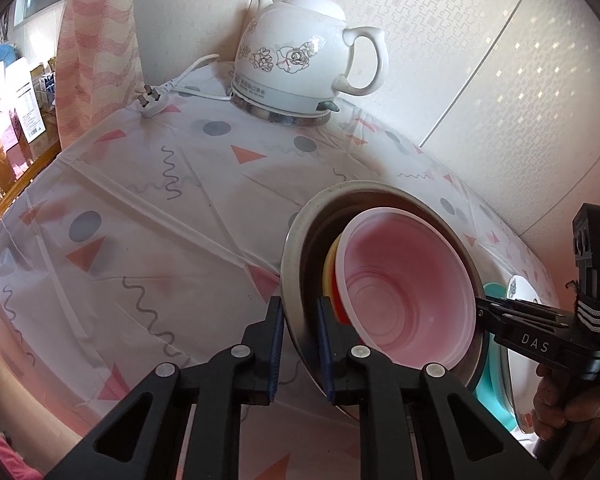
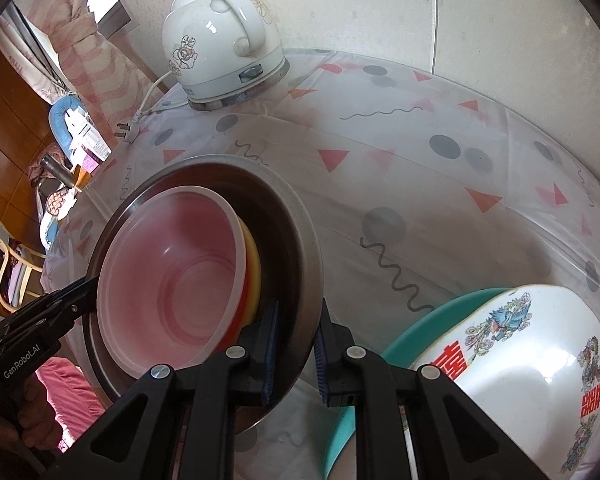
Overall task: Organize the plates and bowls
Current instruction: 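Grasp the steel bowl rim with the left gripper while the right gripper grasps it too, then lift the nested bowls with both grippers and carry them over the floral plates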
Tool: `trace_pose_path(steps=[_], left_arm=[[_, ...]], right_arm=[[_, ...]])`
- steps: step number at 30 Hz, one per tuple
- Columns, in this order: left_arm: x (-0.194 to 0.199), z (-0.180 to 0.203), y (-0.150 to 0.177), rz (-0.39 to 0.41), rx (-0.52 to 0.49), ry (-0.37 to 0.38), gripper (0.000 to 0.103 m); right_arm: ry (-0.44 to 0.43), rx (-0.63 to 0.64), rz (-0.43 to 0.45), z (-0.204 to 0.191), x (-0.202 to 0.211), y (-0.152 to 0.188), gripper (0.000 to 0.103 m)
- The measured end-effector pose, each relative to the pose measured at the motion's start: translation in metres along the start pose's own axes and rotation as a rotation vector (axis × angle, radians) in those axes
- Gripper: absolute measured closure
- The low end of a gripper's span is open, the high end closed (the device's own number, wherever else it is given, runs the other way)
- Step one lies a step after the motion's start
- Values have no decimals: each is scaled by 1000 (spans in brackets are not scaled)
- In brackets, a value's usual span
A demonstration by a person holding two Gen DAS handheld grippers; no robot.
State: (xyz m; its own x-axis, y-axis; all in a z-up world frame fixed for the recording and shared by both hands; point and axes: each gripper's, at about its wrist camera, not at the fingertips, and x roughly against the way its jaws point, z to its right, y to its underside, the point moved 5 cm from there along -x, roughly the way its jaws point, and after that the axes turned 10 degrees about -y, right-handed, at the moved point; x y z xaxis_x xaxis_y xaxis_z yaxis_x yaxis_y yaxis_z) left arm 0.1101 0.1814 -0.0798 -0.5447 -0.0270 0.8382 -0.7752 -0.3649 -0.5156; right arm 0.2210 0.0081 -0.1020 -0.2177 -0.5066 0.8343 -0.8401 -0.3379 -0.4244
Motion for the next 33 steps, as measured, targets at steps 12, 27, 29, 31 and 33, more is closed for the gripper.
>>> trace_pose_path(steps=[12,27,29,31,33], left_arm=[[14,-4,7,19,-6,17,87],[44,13,7,77,-43,38,86],[49,16,6,86,-49,45,86],[55,21,4,96,-55,54,86],[60,26,2,104,-59,62,86]], right_arm=[[-35,3,20,-7,11,5,87],[-49,-13,86,-8,44,12,87],[-50,-16,95,-7,50,14,87],[-53,-21,105,-5,56,16,87],[-59,-32,121,-3,64,17,87]])
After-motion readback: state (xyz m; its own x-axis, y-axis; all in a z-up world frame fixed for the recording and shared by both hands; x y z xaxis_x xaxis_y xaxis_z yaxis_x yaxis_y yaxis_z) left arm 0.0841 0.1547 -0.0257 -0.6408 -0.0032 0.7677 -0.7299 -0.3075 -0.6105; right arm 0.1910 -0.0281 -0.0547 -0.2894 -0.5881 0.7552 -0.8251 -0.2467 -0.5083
